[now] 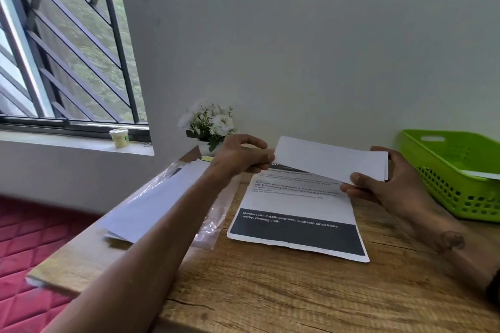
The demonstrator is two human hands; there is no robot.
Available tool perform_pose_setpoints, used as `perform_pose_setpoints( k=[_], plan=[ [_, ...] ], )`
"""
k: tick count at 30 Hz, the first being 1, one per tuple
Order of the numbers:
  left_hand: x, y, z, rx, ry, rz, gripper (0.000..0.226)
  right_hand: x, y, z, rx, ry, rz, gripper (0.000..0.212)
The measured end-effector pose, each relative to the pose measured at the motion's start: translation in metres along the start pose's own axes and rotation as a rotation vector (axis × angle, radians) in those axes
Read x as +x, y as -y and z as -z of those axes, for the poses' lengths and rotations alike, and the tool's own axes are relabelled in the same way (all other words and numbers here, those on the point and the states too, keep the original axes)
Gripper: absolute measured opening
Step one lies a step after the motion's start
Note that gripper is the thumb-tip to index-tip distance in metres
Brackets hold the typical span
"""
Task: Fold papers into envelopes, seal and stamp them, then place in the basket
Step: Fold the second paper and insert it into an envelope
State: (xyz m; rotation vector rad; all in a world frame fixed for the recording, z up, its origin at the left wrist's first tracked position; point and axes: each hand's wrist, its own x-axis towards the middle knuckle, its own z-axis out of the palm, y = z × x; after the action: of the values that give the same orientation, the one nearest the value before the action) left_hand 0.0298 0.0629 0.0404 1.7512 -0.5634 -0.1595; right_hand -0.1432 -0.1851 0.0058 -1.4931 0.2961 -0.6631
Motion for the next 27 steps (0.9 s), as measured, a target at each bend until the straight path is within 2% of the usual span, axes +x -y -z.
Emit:
perform_pose_setpoints(
  k=[4, 6, 9, 11, 15, 20, 27],
  plan=[
    [0.001, 0.008, 0.034, 0.435, -0.341, -0.147, 0.006, 0.002, -0.006, 0.001, -0.045, 0.063, -0.03, 0.041],
    [-0.001, 0.016, 0.054, 0.656, -0.376, -0.07, 0.027, 0.003, -0.01, 0.0, -0.088, 0.083, -0.067, 0.033],
    [-0.011, 0.027, 0.078, 0.943, -0.266, 0.19, 0.072, 0.001, -0.015, -0.002, -0.186, 0.095, -0.059, 0.03],
    [-0.018, 0.034, 0.086, 1.028, -0.237, 0.323, 0.081, -0.001, -0.015, -0.003, -0.264, 0.08, -0.023, 0.034],
    [-0.023, 0.045, 0.092, 1.062, -0.24, 0.427, 0.108, -0.003, -0.015, -0.003, -0.331, 0.05, 0.02, 0.032],
    [-0.019, 0.046, 0.094, 0.996, -0.285, 0.451, 0.104, -0.002, -0.018, -0.003, -0.379, 0.028, 0.033, 0.024],
    [-0.018, 0.046, 0.092, 1.001, -0.325, 0.42, 0.098, -0.003, -0.018, -0.003, -0.409, 0.028, 0.071, 0.023]
  ],
)
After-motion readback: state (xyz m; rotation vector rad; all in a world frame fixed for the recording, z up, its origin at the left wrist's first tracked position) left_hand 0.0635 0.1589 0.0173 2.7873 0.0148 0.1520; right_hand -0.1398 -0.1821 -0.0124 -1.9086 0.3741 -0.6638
